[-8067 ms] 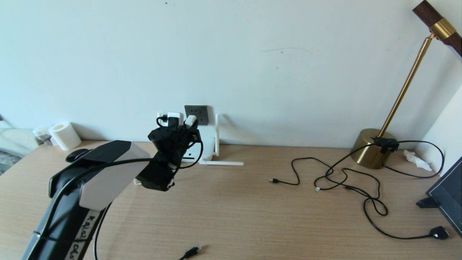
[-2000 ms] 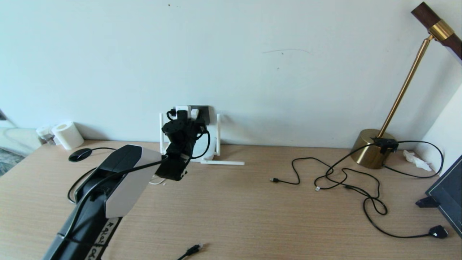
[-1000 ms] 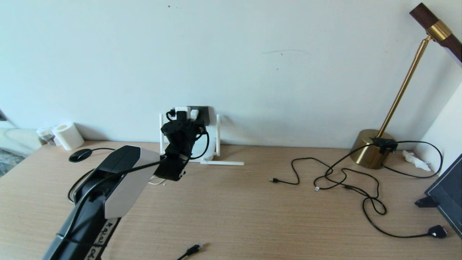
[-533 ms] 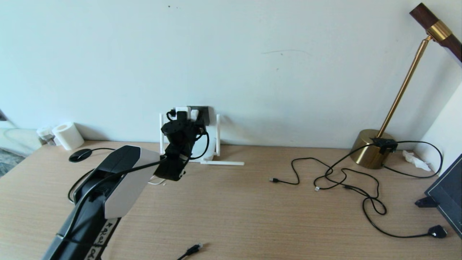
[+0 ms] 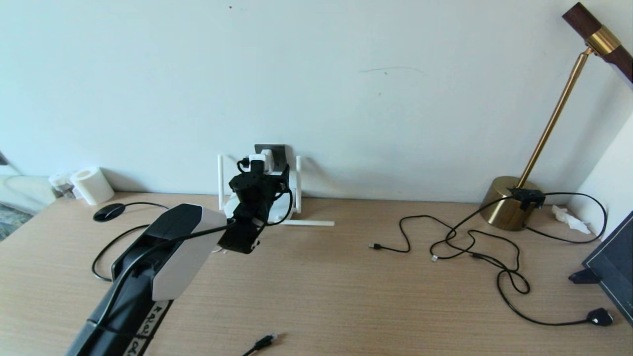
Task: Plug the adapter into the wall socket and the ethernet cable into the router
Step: Plug plug into socket, then pick up cable
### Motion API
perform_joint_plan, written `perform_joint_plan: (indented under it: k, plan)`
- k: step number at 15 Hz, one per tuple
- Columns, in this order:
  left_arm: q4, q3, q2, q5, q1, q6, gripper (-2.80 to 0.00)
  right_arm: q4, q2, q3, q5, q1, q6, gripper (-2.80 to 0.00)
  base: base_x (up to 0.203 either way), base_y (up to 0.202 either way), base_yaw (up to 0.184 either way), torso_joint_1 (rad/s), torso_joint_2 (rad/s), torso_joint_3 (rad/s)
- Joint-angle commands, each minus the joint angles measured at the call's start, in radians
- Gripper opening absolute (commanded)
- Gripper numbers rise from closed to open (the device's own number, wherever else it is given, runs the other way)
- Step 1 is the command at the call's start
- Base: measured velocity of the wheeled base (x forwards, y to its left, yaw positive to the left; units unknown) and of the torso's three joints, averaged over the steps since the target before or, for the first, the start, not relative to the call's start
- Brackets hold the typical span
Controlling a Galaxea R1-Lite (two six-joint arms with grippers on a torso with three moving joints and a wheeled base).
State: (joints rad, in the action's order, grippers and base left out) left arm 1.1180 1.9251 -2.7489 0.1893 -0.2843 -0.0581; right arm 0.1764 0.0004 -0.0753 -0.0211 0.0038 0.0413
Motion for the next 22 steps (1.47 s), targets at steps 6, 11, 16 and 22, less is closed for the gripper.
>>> perform_joint_plan:
  k: [6,11,16,22]
  plan:
    - [0.113,-0.293,0.141,0.009,0.003,-0.003,0.00,0.001,0.000,0.000,0.000,0.001,0.000,0.00,0.000,0.000,0.000,0.000,0.00,0.000]
    - [0.175,-0.595,0.361,-0.020,0.005,-0.001,0.00,0.000,0.000,0.000,0.000,0.001,0.000,0.00,0.000,0.000,0.000,0.000,0.00,0.000]
    - [0.130,-0.923,0.651,-0.096,0.005,0.000,0.00,0.001,0.000,0.000,0.000,0.001,0.000,0.00,0.000,0.000,0.000,0.000,0.00,0.000]
    - [-0.079,-1.241,1.025,-0.204,0.006,-0.052,0.00,0.002,0.000,0.000,0.000,0.001,0.000,0.00,0.000,0.000,0.000,0.000,0.00,0.000]
